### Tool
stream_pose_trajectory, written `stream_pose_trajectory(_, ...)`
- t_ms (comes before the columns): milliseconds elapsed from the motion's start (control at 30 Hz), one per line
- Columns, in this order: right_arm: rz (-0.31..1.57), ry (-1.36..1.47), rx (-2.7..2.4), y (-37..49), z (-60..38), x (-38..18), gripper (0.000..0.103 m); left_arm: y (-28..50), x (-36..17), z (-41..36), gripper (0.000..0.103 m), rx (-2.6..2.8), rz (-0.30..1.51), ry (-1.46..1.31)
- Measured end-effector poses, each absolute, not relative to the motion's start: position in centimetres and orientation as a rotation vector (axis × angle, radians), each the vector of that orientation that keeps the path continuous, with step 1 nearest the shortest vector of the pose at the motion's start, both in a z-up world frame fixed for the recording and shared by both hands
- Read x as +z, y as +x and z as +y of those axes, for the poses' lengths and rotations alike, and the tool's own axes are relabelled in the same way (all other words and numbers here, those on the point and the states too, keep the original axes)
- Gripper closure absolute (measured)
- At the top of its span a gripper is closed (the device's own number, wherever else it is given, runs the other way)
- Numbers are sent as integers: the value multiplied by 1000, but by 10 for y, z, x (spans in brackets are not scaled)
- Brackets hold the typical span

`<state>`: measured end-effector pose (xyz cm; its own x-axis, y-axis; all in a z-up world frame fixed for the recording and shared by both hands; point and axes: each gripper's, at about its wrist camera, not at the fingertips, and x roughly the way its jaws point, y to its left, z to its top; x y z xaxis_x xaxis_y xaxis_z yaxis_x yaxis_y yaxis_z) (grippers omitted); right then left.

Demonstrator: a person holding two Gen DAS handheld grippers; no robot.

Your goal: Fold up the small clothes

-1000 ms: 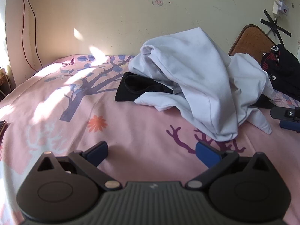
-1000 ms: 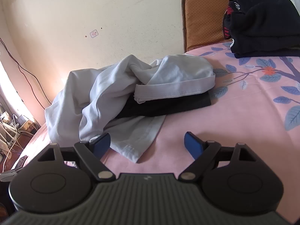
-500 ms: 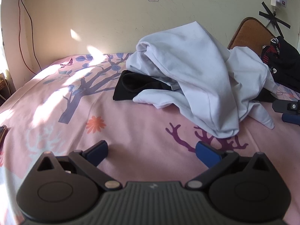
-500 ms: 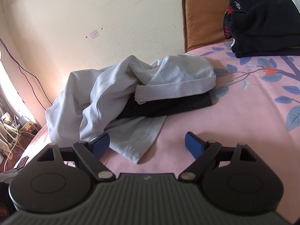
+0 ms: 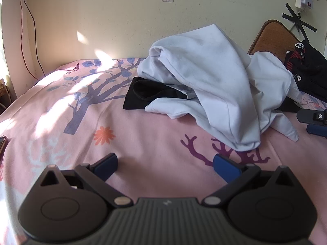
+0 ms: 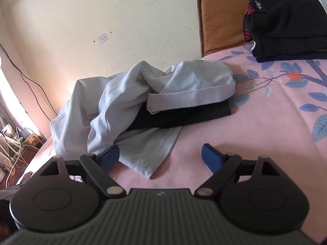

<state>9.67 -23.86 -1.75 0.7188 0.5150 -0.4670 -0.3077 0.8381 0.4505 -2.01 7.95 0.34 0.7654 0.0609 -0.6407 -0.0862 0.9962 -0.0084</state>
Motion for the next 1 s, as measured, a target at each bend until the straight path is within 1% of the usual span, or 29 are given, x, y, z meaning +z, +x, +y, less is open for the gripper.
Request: stream_pose_trajectory(1000, 616, 360, 466, 98, -238, -17, 13, -19, 4, 79, 0, 71, 701, -32)
